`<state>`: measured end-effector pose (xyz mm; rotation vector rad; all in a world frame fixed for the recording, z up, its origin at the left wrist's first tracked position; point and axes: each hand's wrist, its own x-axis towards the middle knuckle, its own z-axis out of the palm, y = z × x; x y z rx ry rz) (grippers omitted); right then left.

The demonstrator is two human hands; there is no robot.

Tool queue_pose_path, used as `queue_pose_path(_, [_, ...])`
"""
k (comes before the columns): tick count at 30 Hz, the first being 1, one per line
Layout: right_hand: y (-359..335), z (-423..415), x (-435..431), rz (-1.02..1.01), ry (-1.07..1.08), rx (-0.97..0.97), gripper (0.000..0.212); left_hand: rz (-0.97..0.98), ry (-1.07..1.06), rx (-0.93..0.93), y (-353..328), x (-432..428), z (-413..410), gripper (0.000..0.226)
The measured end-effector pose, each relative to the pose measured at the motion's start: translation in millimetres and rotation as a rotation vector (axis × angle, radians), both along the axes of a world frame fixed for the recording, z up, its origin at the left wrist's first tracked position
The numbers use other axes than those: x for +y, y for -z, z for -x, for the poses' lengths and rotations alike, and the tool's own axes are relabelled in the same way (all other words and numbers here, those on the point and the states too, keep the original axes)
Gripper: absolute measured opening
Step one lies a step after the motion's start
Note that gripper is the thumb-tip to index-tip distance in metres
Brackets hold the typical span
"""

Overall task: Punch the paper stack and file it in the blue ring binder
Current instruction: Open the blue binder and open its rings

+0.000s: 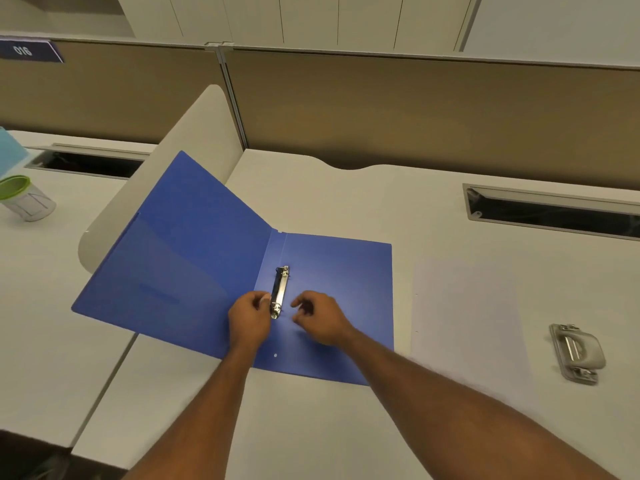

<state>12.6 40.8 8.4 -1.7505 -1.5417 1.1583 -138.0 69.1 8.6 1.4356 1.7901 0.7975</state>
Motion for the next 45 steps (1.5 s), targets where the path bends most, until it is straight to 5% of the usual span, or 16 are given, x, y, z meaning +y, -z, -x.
queue_pose_path(10, [26.2, 32.5, 16.7, 0.054, -0.127, -0.11, 0.044, 0.024, 0.051, 0.113, 20.6, 14.8, 7.3, 0.031])
queue_pose_path(18, [29.8, 22.8, 13.9, -0.007, -0.134, -0.053, 0.042, 0.025, 0.13, 0.019, 35.0, 16.9, 10.4, 0.034])
queue_pose_path(25, [30.5, 19.1, 12.0, -0.054, -0.149, -0.02, 0.041, 0.133, 0.006, -0.214, 20.8, 21.7, -1.5, 0.052])
queue_pose_path(34, [33.5, 20.3, 11.6, -0.068, -0.118, 0.015, 0.039, 0.179, -0.044, -0.279, 21.0, 21.7, -3.1, 0.052])
queue_pose_path(41, [31.0, 18.0, 10.8, -0.05, -0.108, 0.081, 0.038, 0.203, -0.018, -0.257, 20.4, 23.3, -0.2, 0.05])
queue_pose_path(45, [11.9, 9.7, 10.2, -0.074, 0.111, 0.311, 0.036, 0.003, -0.084, -0.127, 21.3, 14.6, -4.3, 0.047])
